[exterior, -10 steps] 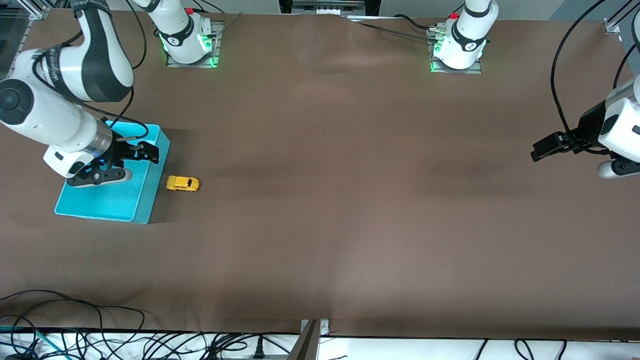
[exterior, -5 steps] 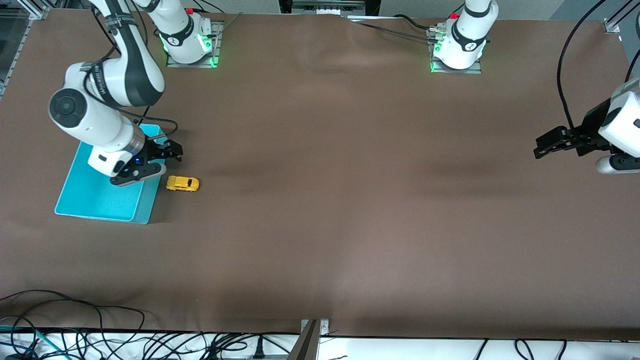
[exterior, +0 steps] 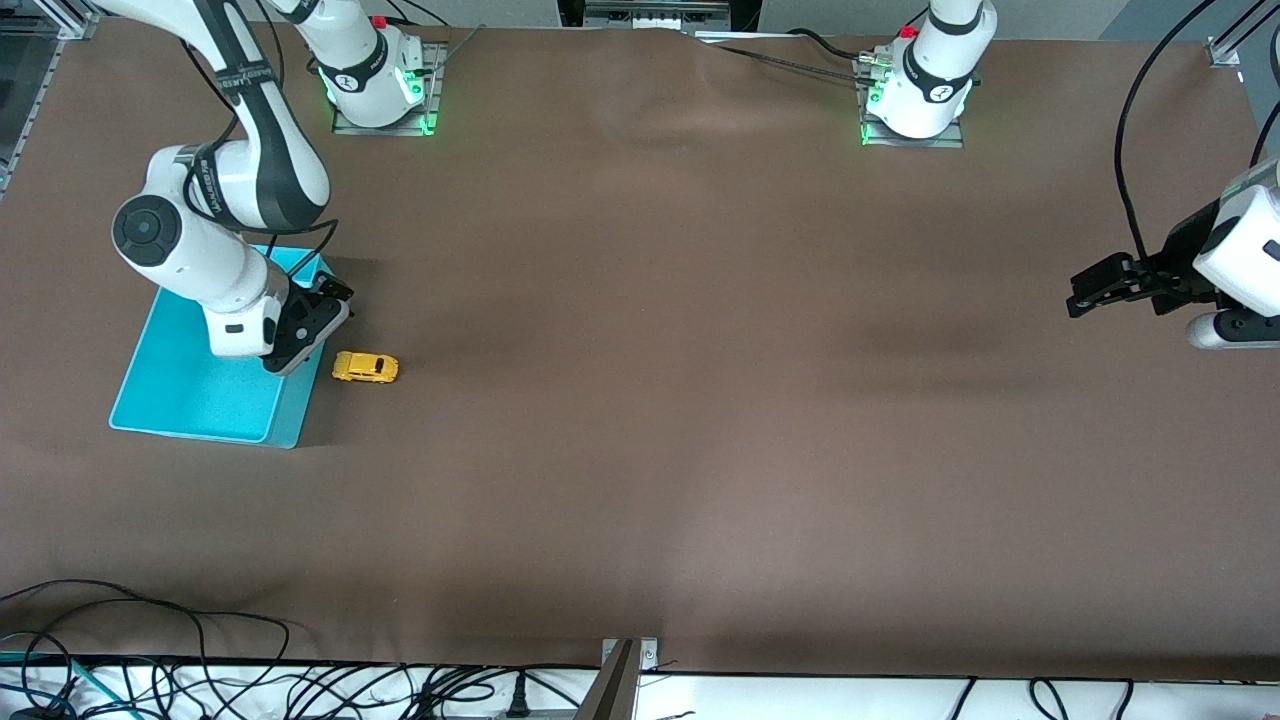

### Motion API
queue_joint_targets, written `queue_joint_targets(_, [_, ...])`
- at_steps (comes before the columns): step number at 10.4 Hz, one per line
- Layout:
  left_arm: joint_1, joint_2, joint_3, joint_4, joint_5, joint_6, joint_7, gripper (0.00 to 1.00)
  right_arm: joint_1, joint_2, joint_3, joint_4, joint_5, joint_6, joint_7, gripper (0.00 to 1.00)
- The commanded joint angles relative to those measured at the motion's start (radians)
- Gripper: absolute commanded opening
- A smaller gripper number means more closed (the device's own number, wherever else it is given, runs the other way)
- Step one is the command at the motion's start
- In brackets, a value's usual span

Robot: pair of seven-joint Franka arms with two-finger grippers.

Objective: Wind up and store yellow beetle car
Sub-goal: 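Close the right gripper around the yellow car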

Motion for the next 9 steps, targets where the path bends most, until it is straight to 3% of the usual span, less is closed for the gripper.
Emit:
queue_joint_targets(1, [0.001,-0.007,-0.010,0.005,-0.020,0.002,0.023,1.00,-0.020,0.037,0.054,-0.026,-0.007,0.097,-0.140,1.00])
queue_joint_targets(3, [0.004,-0.006,-0.006,0.005,-0.028,0.002,0.026,1.00,-0.021,0.071,0.080,-0.043,-0.012,0.197,-0.217,1.00])
queue_joint_targets(5, [0.004,-0.006,-0.006,0.005,-0.026,0.002,0.026,1.00,-0.029,0.087,0.082,-0.049,-0.096,0.258,-0.248,1.00])
queue_joint_targets(9, [0.004,-0.006,-0.006,0.005,-0.025,0.002,0.026,1.00,-0.049,0.155,0.082,-0.060,-0.121,0.382,-0.341,1.00])
